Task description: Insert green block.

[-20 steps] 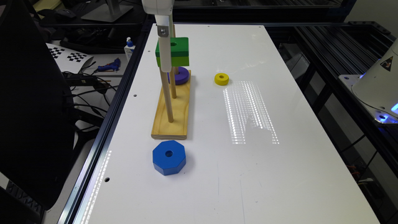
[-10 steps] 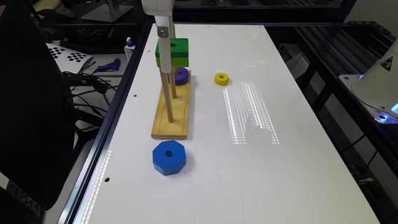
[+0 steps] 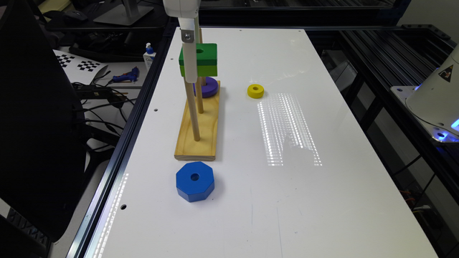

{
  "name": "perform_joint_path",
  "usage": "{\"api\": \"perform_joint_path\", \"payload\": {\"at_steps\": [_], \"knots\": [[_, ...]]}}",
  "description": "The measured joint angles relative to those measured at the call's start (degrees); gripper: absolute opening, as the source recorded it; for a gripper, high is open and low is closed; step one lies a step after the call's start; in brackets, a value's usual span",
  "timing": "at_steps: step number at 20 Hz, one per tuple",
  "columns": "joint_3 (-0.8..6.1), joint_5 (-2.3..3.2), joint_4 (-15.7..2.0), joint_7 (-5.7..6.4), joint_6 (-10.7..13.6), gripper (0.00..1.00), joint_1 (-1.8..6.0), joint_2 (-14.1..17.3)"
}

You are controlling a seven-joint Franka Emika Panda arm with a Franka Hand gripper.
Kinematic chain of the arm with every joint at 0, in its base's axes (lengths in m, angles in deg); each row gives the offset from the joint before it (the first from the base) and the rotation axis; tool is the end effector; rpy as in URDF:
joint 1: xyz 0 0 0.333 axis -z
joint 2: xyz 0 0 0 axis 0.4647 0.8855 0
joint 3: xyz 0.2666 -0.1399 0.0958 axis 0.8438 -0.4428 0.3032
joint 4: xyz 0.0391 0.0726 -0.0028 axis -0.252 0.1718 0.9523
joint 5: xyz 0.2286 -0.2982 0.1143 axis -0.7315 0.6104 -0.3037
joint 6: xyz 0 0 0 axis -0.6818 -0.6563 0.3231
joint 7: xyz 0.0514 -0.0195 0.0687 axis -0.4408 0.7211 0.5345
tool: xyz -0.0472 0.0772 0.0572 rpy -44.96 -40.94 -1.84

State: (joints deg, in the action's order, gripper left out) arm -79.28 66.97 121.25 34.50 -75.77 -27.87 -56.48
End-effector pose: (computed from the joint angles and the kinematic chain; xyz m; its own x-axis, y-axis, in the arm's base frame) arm 0.6133 0.0920 0.3585 0.7244 -0.6893 -0.0112 -0.6875 -0.7210 -0.0864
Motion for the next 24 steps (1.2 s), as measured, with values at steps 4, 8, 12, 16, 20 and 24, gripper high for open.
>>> {"api": "perform_joint_path", "payload": {"at_steps": [4, 8, 12, 16, 20, 24], "knots": [[0.19, 0.0, -1.0, 0.01, 0.0, 0.0, -0.11, 0.8], [0.27, 0.0, -2.19, 0.22, 0.0, 0.0, -0.48, 1.6], [0.27, 0.0, -2.43, 0.28, 0.0, 0.0, -0.54, 1.8], [0.27, 0.0, -2.48, 0.3, 0.0, 0.0, -0.58, 1.8], [0.37, 0.0, -2.63, 0.6, 0.0, 0.0, -0.89, 1.9], [0.43, 0.27, -2.86, 1.57, 0.0, 0.0, -1.53, 2.1]]}}
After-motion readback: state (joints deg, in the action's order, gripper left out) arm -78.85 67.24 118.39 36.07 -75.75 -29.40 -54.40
